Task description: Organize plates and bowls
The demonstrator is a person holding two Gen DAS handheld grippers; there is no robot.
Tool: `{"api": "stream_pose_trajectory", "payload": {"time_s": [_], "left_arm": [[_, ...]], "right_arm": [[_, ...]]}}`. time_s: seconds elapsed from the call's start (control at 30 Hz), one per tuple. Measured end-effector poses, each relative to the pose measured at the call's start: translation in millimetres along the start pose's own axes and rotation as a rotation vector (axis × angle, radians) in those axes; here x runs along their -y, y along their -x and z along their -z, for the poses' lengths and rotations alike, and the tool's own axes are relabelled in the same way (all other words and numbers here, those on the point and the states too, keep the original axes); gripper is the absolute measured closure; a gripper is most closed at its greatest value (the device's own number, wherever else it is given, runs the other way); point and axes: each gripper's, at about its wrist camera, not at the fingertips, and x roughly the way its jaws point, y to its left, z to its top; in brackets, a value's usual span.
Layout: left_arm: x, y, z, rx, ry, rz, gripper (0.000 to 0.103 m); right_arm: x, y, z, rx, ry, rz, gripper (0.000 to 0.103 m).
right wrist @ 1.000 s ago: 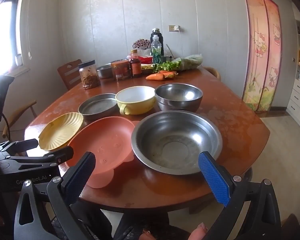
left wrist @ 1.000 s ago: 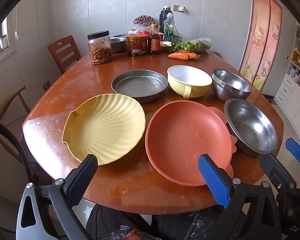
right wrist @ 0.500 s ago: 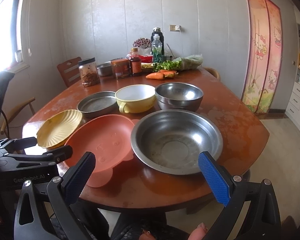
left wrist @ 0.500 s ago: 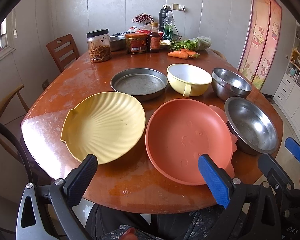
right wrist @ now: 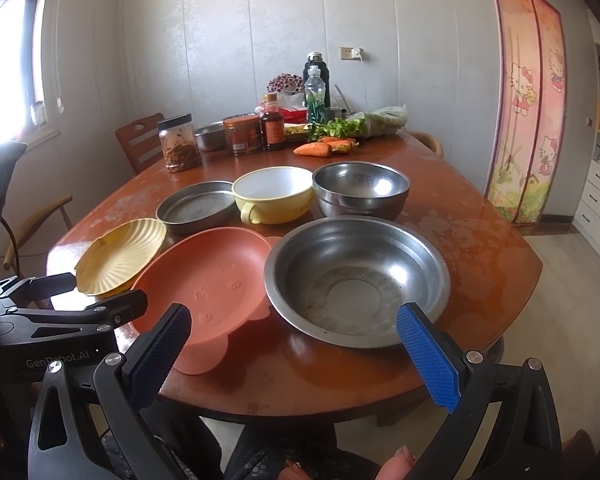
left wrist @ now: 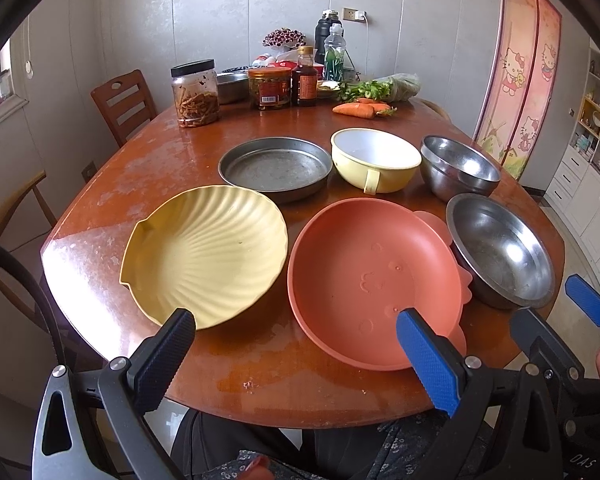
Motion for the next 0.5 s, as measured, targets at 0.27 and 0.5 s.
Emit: {"api": "stream_pose_trajectory", "payload": {"time_s": [0.27,0.5], "left_arm": [[-1.9,-0.4,0.2,-0.001,0.008,0.001,0.002],[-3.2,0.0,0.9,0.001,0.009,0.002,0.002]], "right_arm": [[2.4,-2.0,-0.3,-0.010,-0.031,-0.018,0.000],[1.6,-2.6,-1.4,-0.014,-0.041,-0.030,0.000]]}}
